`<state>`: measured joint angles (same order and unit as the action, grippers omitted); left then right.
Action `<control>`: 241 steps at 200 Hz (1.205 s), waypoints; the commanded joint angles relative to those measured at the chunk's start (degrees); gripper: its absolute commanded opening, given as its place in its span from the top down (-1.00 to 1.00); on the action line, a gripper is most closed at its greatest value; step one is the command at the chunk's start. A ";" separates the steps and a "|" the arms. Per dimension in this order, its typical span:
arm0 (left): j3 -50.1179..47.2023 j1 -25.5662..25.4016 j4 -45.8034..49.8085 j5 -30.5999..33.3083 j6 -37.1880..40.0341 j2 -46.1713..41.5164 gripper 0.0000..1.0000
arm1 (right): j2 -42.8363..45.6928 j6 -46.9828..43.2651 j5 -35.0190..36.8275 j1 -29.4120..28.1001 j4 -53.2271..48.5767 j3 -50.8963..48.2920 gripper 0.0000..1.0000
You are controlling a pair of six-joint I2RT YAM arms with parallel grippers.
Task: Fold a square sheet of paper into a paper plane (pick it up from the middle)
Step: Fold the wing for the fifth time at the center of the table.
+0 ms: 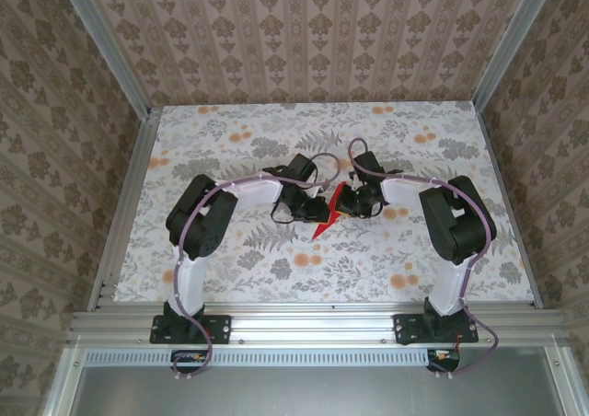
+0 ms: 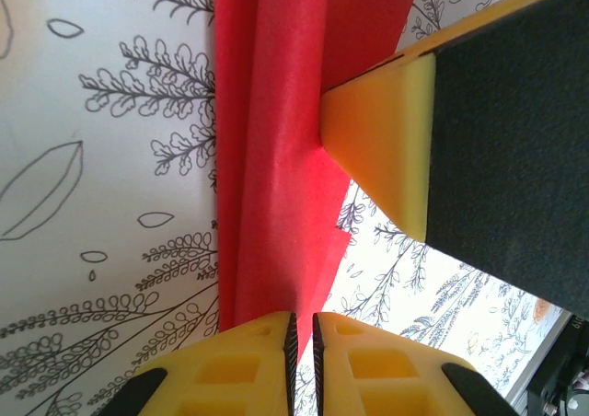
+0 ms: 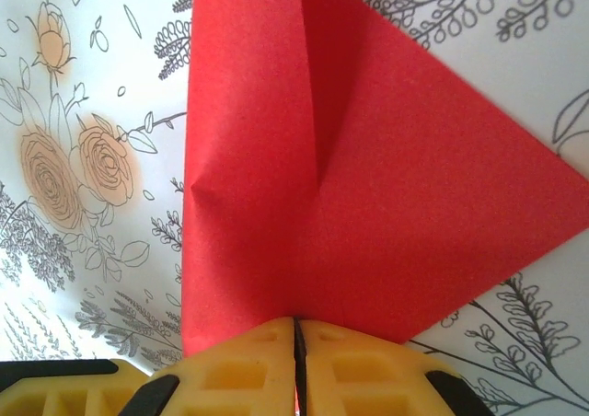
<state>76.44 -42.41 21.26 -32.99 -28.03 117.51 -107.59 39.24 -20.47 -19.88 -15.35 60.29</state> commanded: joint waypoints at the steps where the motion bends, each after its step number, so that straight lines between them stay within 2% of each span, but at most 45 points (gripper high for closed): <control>1: -0.86 -0.63 4.66 1.42 1.80 1.31 0.69 | -6.34 0.90 12.70 0.33 -7.47 -2.12 0.80; 138: -2.96 -2.27 9.41 4.12 1.66 -0.95 0.68 | -8.07 2.09 14.68 0.43 -8.29 -1.74 0.80; 203: -4.89 -2.65 10.63 3.03 1.57 -4.37 0.68 | -8.07 2.06 14.67 0.44 -7.95 -2.02 0.80; 241: -5.93 -2.68 9.97 5.19 1.41 -6.79 0.68 | -8.11 1.93 14.53 0.46 -7.76 -2.08 0.80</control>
<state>72.51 -44.51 25.63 -29.28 -27.38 113.19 -108.71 40.73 -19.90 -20.05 -17.58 61.95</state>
